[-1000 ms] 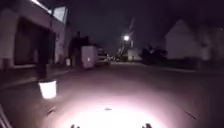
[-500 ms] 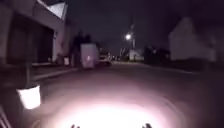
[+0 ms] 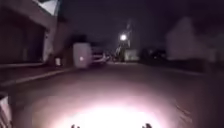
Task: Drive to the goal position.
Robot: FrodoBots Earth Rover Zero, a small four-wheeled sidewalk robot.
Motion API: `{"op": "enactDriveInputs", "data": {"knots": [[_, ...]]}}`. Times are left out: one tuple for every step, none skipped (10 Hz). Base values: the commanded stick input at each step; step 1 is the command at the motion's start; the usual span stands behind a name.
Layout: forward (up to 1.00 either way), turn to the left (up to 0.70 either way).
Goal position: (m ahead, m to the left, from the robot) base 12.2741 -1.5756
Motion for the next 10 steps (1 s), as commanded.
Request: {"op": "enactDriveInputs", "data": {"knots": [[1.0, 0.0], [1.0, 0.0], [1.0, 0.0], [1.0, 0.0], [1.0, 0.0], [1.0, 0.0], [1.0, 0.0], [1.0, 0.0], [1.0, 0.0], [1.0, 0.0]]}}
